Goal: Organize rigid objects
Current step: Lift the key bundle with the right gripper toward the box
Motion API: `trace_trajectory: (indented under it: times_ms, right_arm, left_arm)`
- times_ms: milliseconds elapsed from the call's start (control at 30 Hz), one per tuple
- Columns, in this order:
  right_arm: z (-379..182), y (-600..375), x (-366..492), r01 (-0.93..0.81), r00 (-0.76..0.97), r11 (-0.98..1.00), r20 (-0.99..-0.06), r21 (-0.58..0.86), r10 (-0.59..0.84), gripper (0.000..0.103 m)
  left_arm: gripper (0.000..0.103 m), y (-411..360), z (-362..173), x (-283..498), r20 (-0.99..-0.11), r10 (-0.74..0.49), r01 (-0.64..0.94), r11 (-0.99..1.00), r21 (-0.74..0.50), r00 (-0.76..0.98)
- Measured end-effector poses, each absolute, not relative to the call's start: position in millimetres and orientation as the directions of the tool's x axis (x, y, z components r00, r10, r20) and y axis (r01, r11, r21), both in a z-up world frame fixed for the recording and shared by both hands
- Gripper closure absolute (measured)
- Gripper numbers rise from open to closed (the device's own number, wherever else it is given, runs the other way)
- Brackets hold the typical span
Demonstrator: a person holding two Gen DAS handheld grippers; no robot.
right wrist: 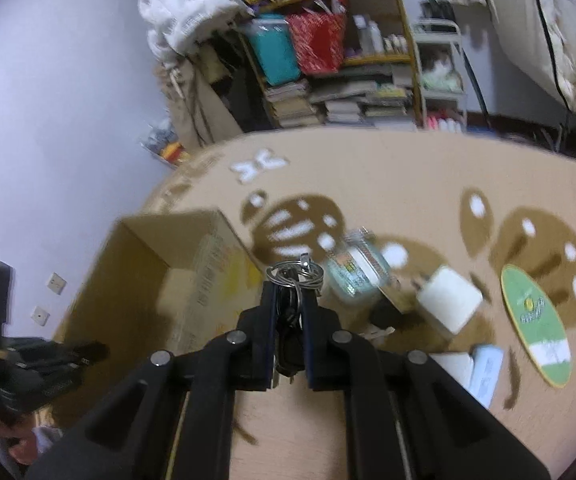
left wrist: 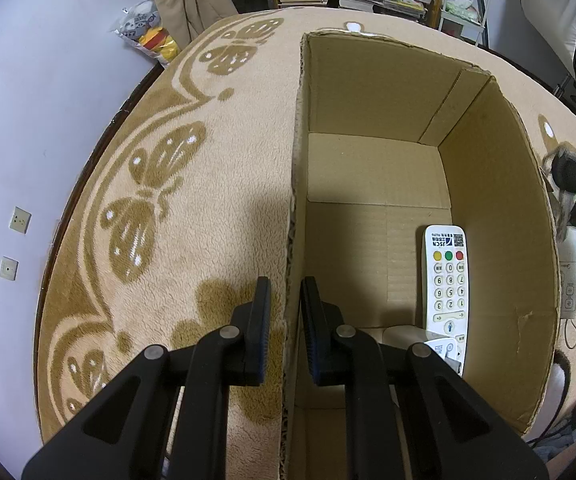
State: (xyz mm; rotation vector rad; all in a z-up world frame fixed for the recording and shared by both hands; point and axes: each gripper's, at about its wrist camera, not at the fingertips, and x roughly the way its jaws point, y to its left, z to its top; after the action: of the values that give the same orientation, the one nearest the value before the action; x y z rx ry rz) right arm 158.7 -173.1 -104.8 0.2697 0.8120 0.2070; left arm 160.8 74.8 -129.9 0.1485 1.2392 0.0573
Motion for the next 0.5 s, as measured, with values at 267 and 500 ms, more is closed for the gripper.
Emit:
trace_trajectory:
  times_ms: [267, 500]
  right_arm:
    - [-63, -143, 174, -0.165, 0.71, 0.92, -0.605, 0.355, 0.361, 0.09]
    - [-47, -111, 179, -0.252, 0.696, 0.896, -0.576, 0.364, 0.43, 0.09]
  left_arm:
    - [0.088, 75, -131, 161, -0.937, 0.13, 0.039, 0.988, 0.151, 0.326]
    - [0.088, 71, -134, 161, -0.931, 0.158, 0.05, 0.982, 0.184, 0.328]
